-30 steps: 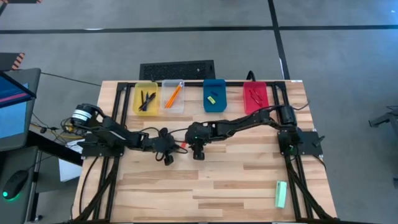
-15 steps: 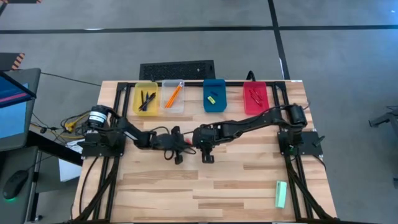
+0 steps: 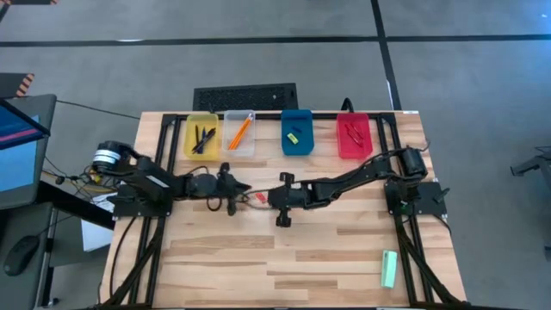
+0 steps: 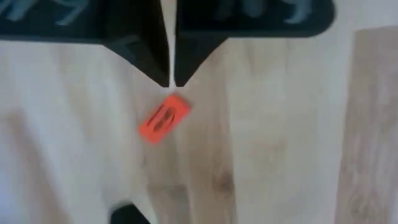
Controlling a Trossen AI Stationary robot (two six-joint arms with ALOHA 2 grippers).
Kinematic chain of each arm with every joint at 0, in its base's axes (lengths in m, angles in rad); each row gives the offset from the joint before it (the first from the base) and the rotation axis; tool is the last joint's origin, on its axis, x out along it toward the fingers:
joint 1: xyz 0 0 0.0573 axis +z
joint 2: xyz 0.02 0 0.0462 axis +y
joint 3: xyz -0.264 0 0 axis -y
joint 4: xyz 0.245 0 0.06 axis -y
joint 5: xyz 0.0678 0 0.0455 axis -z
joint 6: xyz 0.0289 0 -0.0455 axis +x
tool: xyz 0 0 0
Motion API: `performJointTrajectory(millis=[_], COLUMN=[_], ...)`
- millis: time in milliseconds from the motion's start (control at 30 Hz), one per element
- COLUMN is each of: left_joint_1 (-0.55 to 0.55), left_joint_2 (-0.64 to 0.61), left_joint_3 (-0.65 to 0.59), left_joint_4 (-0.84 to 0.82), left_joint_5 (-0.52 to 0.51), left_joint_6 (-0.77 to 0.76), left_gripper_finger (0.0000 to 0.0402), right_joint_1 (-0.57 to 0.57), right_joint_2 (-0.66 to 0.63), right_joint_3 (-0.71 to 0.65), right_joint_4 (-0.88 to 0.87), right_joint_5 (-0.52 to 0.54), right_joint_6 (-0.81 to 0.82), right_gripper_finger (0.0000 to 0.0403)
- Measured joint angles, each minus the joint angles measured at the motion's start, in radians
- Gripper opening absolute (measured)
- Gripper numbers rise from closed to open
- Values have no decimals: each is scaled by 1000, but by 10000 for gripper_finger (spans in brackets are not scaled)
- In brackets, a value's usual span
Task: Sort crayons/erasers/pens/pencils in bins
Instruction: Put the orange eraser into the blue bin
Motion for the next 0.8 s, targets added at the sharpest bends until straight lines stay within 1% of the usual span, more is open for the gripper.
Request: performJointTrajectory(millis=[67, 133, 233, 333, 400, 467, 567, 600, 700, 800], left_joint_1=[13, 29, 57, 77, 88, 96, 95, 95, 96, 95], left_joint_2=[-45, -81, -132, -176, -190, -205, -206, -206, -204, -204], left_joint_3=[-35, -61, -105, -154, -167, -181, -181, -180, -180, -181], left_joint_4=[4, 9, 3, 14, 25, 20, 18, 18, 12, 16], left_joint_5=[-12, -21, -35, -50, -50, -57, -54, -53, -55, -54], left_joint_6=[23, 32, 31, 31, 30, 30, 31, 31, 31, 31], left_gripper_finger=[0, 0, 0, 0, 0, 0, 0, 0, 0, 0], right_joint_1=[19, 33, 40, 39, 37, 32, 29, 30, 34, 33], right_joint_2=[0, 0, 0, 16, 21, 52, 102, 126, 156, 187], right_joint_3=[1, 1, 2, 3, 2, 15, 36, 53, 93, 130], right_joint_4=[19, 43, 68, 100, 90, 112, 72, 92, 62, 29], right_joint_5=[73, 105, 106, 107, 115, 116, 121, 127, 181, 184], right_joint_6=[-108, -227, -362, -456, -509, -553, -619, -644, -704, -729], right_gripper_finger=[54, 75, 104, 127, 136, 141, 142, 141, 135, 128])
